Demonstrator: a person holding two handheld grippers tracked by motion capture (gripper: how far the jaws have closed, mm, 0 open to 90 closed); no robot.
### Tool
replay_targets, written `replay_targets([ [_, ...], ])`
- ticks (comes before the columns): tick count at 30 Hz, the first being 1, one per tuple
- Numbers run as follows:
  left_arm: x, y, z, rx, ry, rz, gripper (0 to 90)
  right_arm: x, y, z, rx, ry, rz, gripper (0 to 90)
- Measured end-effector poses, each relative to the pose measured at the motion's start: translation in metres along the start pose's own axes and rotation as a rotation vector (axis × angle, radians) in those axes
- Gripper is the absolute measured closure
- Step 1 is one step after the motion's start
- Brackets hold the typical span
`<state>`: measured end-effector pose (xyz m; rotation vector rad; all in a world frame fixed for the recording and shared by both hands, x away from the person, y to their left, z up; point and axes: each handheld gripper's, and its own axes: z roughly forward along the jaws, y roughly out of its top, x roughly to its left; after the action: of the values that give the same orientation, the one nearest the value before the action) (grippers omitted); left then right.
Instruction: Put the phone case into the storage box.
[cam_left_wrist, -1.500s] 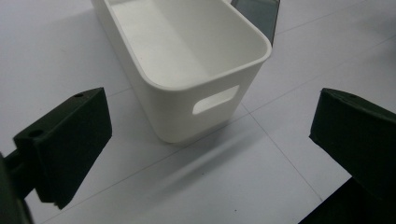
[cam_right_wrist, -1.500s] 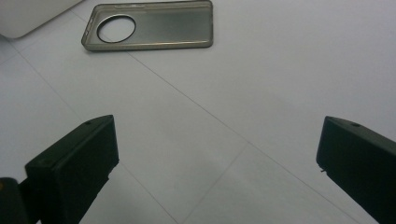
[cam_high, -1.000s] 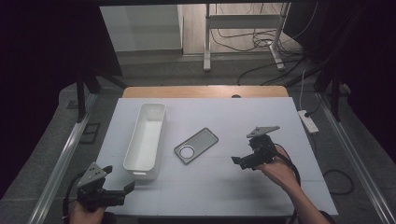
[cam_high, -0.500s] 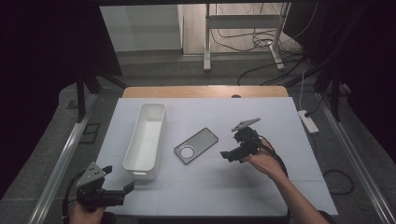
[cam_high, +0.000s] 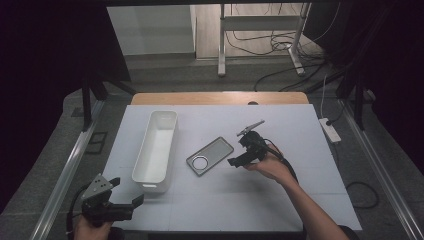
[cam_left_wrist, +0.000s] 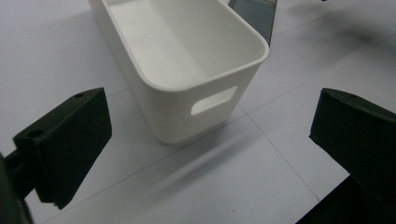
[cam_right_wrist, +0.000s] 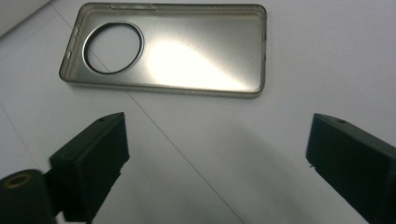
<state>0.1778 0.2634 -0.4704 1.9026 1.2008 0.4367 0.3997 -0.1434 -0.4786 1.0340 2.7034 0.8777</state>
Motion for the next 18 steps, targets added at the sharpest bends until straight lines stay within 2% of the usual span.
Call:
replay_targets([
  [2,0.0,0.0,0.0,0.0,0.0,0.0,0.0,0.0,0.003,0.004,0.007,-0.004,0.005,11.4],
  [6,0.0,0.0,0.0,0.001,-0.001,0.002,0.0,0.0,0.007,0.008,0.014,-0.022,-0.015,16.6],
  [7,0.0,0.0,0.0,0.0,-0.001,0.002,0.0,0.0,0.009,0.01,0.01,-0.024,-0.025,22.2],
  [10,0.0,0.0,0.0,0.001,-0.002,0.003,0.0,0.0,0.013,0.013,0.014,-0.031,-0.034,31.4],
  [12,0.0,0.0,0.0,0.001,-0.003,0.003,0.0,0.0,0.014,0.014,0.02,-0.027,-0.038,33.5],
  [14,0.0,0.0,0.0,0.0,-0.005,0.001,0.0,-0.001,0.018,0.018,0.03,-0.016,-0.042,41.7],
  [18,0.0,0.0,0.0,0.0,-0.007,0.0,0.0,-0.001,0.022,0.025,0.036,-0.005,-0.047,50.5],
])
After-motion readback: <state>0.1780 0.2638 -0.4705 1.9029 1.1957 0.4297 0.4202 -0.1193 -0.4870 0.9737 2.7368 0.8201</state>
